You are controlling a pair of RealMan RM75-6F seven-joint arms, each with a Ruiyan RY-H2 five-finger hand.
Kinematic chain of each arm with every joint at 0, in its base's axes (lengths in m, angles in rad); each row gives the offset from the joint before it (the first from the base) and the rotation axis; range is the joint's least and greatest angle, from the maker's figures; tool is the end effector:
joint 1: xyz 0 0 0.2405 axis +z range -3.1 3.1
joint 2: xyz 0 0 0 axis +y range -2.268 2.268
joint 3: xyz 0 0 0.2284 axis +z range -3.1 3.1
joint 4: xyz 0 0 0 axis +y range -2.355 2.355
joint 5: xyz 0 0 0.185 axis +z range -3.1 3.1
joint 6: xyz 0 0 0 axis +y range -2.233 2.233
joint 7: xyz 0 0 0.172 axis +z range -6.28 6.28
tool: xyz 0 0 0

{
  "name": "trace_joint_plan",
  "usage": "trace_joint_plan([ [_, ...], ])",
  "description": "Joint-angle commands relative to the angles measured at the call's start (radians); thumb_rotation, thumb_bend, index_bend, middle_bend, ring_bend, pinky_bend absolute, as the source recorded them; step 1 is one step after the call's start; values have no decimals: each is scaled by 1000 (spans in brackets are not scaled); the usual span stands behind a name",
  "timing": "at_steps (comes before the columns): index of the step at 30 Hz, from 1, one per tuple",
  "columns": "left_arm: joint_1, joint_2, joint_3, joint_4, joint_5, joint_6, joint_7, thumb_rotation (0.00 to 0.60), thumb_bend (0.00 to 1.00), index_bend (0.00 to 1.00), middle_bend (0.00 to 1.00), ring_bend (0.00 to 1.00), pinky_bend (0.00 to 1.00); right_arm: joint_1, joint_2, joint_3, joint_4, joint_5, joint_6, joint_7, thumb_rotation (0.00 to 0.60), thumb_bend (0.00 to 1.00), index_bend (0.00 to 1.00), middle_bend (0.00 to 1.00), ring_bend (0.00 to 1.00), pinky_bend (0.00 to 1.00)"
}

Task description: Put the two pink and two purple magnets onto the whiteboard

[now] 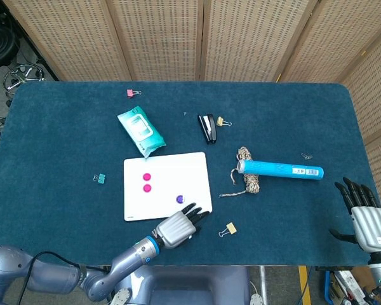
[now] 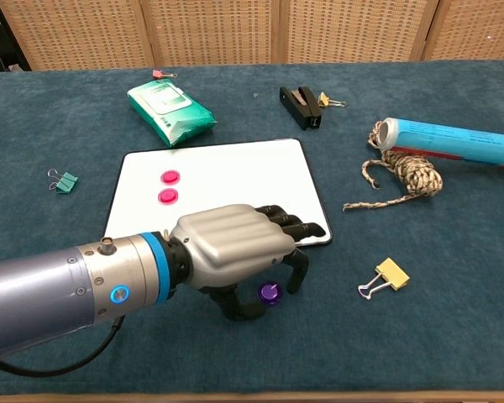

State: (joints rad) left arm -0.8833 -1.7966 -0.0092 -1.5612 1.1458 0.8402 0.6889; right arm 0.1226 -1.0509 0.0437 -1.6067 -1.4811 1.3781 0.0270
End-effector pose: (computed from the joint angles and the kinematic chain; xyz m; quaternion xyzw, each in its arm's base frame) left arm -0.0410 0.2382 -0.1137 -0.8948 -0.2347 -0.3005 0.2323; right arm -0.2852 -0.2140 0.1747 0.6216 -0.3992 0.3504 0.5758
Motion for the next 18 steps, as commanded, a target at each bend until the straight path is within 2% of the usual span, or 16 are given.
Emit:
trace_joint_plan([
  [1, -1, 3, 0, -3, -8, 6, 9, 600, 321, 540, 0, 0, 0, 0, 0, 0, 0, 0, -1, -1, 600, 0, 0, 0, 0, 0],
  [18, -11, 10, 3, -32, -39, 28, 55, 600, 342, 541, 0, 0, 0, -2, 3, -1, -4, -4, 4, 3, 600, 0, 0, 0, 0, 0],
])
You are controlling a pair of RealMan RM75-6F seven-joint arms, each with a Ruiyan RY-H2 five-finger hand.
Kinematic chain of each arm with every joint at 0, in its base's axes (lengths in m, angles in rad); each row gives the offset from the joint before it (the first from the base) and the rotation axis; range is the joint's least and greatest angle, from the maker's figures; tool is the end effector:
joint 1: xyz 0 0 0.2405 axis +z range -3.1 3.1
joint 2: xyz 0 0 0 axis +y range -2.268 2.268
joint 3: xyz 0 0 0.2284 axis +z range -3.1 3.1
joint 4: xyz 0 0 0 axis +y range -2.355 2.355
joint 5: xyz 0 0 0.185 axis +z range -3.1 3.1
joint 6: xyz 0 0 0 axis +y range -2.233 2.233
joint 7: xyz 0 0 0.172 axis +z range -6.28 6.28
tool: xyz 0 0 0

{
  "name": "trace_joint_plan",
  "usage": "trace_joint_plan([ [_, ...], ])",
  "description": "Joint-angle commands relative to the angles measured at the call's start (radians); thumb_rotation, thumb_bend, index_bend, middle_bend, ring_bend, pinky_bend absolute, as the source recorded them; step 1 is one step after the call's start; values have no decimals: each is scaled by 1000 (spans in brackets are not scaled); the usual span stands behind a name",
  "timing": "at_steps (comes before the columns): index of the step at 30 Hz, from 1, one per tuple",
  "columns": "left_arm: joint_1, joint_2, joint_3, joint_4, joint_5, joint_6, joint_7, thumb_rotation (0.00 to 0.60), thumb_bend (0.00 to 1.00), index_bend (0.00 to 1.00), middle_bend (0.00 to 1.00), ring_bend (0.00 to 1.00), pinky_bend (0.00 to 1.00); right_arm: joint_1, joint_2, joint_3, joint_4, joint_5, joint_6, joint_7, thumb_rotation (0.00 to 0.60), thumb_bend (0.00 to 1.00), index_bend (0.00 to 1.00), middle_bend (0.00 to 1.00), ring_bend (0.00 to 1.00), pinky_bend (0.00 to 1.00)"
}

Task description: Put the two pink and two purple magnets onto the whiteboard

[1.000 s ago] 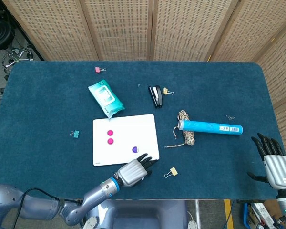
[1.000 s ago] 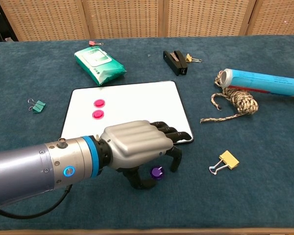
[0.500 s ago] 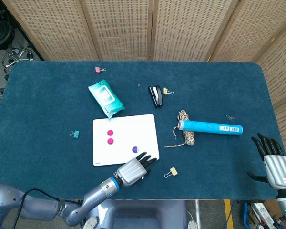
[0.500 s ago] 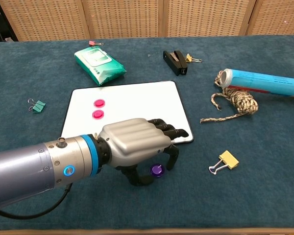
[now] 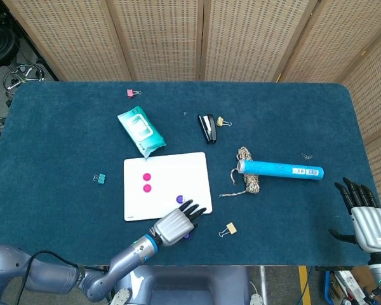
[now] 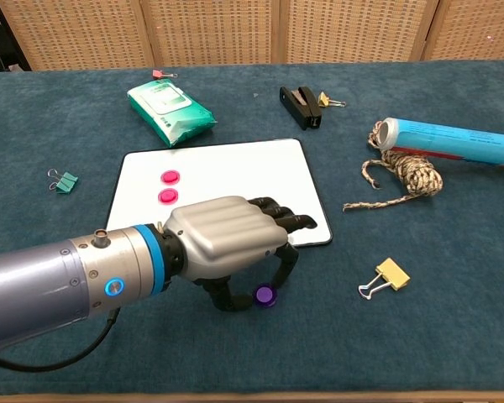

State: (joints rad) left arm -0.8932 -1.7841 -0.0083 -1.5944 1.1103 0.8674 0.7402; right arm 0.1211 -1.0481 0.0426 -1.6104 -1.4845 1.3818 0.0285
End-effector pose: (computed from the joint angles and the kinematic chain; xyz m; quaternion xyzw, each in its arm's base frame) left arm -0.0385 0.2393 -0.1085 -0.8944 -0.2269 -0.2990 0.2434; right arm -0.2844 -0.2133 0.1752 0.6216 -0.3988 0.3519 0.5751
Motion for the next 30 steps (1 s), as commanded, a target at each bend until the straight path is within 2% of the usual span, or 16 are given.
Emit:
trace_joint_plan([
  [1, -1, -4, 3, 2, -6, 2, 5, 600, 347, 543, 0, 0, 0, 0, 1, 0, 0, 0, 1, 1, 600, 0, 0, 0, 0, 0],
  [30, -7, 15, -20, -24, -6, 38, -3, 600, 360, 565, 0, 0, 0, -1, 3, -1, -2, -2, 1, 4, 600, 0, 0, 0, 0, 0],
])
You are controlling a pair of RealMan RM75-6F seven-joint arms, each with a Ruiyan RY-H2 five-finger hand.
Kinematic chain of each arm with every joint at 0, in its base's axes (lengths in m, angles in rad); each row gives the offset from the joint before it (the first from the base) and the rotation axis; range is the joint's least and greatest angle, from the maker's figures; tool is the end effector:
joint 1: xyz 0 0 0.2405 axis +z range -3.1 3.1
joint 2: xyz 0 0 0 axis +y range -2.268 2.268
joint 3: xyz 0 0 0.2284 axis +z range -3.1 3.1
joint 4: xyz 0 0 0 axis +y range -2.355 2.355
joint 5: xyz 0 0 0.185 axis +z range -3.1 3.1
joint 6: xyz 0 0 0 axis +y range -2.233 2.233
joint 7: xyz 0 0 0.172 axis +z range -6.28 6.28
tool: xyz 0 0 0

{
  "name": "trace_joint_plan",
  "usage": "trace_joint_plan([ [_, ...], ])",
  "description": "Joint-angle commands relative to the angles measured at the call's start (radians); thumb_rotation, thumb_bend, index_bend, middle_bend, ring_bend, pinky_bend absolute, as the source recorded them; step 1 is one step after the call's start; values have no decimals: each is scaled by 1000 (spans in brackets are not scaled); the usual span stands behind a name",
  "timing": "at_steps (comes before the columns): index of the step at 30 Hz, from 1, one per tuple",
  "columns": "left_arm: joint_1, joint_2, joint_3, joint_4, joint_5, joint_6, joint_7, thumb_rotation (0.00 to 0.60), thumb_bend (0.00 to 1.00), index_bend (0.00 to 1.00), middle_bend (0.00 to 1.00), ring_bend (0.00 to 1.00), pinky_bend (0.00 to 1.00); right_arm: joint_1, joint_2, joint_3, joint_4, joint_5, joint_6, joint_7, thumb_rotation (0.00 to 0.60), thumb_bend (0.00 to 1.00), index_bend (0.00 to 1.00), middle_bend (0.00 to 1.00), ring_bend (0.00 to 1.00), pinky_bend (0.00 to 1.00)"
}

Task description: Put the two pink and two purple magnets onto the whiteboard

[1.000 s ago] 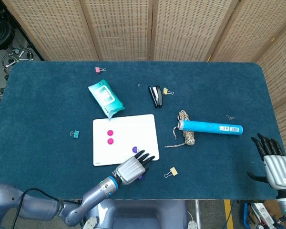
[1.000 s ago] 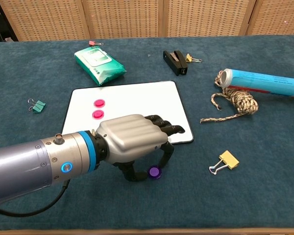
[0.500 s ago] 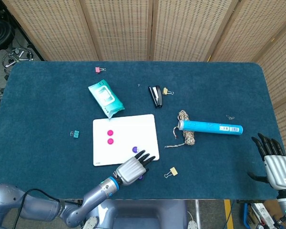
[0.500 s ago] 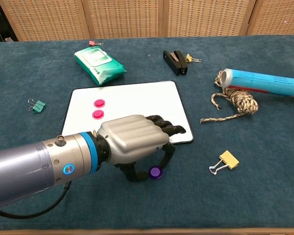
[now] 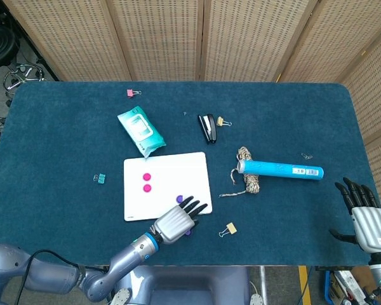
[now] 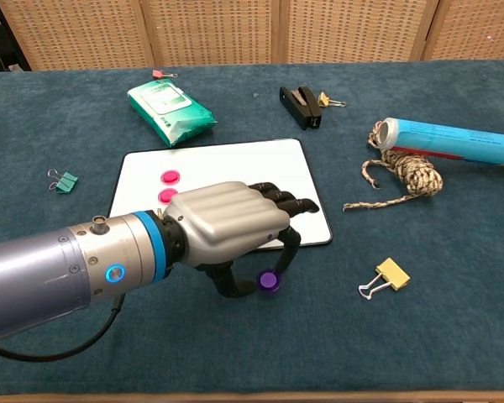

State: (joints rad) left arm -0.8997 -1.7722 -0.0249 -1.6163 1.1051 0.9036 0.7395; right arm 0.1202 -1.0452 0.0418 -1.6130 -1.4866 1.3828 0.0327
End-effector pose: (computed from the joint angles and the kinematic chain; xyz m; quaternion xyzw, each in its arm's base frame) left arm -0.0316 0.2456 -0.0996 -0.8840 -0.2303 -0.3162 0.2561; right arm -0.2840 -0.2129 0.1757 0.6213 -0.3997 0.3531 0.5741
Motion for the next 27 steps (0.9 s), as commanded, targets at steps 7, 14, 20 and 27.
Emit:
trace_joint_plan([
  [7, -15, 54, -77, 6, -26, 15, -33, 600, 360, 571, 0, 0, 0, 1, 1, 1, -3, 0, 0, 1, 600, 0, 0, 0, 0, 0],
  [14, -50, 74, -147, 86, -98, -15, -72, 600, 360, 571, 0, 0, 0, 4, 2, 6, 2, 19, -12, 8, 600, 0, 0, 0, 0, 0],
  [20, -71, 65, -164, 151, -139, -34, -89, 600, 360, 572, 0, 0, 0, 6, 2, 9, 7, 28, -20, 12, 600, 0, 0, 0, 0, 0],
  [27, -89, 31, -163, 228, -170, -51, -104, 600, 360, 572, 0, 0, 0, 7, 3, 11, 9, 34, -23, 15, 600, 0, 0, 0, 0, 0],
])
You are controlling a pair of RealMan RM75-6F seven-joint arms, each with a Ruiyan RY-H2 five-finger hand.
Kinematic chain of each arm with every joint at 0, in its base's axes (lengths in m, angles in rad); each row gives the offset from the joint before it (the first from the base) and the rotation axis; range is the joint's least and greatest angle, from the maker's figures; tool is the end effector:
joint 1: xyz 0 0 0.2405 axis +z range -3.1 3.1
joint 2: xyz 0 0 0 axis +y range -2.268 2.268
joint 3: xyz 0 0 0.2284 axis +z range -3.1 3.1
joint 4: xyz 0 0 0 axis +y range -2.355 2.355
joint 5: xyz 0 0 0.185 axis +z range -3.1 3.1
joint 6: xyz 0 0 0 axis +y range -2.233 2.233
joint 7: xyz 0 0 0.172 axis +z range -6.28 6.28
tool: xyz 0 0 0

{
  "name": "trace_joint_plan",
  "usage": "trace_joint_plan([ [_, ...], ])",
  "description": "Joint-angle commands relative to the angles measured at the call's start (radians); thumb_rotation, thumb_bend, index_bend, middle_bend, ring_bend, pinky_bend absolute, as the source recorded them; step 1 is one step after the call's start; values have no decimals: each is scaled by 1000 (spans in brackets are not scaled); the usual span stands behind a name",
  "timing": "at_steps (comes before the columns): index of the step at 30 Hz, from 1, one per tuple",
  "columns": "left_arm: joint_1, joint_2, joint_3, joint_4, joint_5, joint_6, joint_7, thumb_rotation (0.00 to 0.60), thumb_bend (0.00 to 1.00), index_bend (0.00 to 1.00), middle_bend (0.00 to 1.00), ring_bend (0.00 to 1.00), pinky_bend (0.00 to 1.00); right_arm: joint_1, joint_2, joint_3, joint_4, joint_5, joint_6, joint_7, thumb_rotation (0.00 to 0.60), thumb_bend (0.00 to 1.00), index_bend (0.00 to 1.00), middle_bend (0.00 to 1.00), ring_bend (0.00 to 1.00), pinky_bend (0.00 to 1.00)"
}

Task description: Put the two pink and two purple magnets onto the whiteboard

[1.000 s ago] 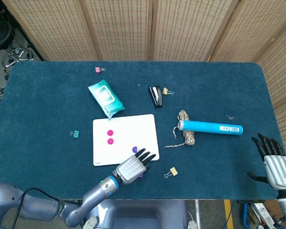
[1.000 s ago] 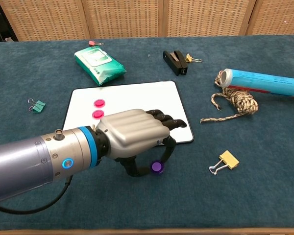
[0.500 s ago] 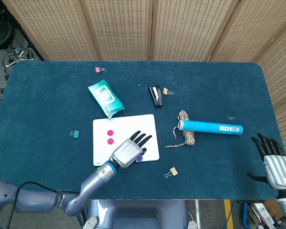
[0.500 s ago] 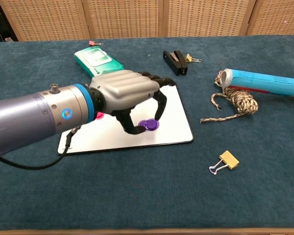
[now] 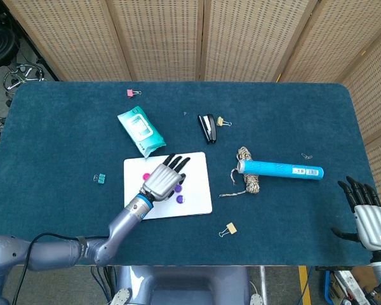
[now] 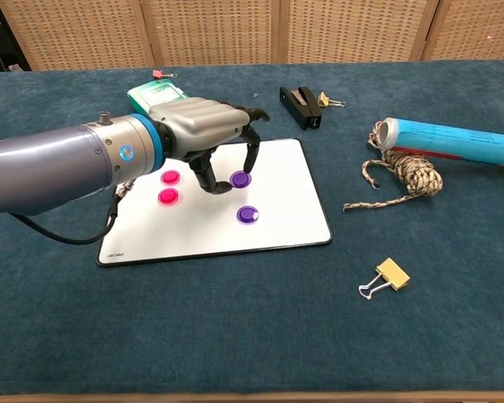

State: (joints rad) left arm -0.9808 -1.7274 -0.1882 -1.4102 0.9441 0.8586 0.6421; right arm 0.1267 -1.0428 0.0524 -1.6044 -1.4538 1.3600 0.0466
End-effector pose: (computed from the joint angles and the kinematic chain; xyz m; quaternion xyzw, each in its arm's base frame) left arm -0.0410 0.3420 -0.0678 -0.8276 -0.2815 -0.3230 0.3626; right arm -0.2898 -0.2168 0.1782 0.6124 -0.4098 0.3481 0.5796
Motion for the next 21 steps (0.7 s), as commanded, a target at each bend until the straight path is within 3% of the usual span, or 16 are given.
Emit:
trace_joint_plan([
  [1, -10, -22, 0, 35, -12, -8, -11, 600, 360, 572, 0, 0, 0, 0, 1, 1, 0, 2, 0, 2, 600, 0, 0, 0, 0, 0],
  [21, -33, -106, 0, 172, -35, -8, -33, 600, 359, 571, 0, 0, 0, 0, 5, 5, 6, 12, -5, 18, 600, 0, 0, 0, 0, 0],
])
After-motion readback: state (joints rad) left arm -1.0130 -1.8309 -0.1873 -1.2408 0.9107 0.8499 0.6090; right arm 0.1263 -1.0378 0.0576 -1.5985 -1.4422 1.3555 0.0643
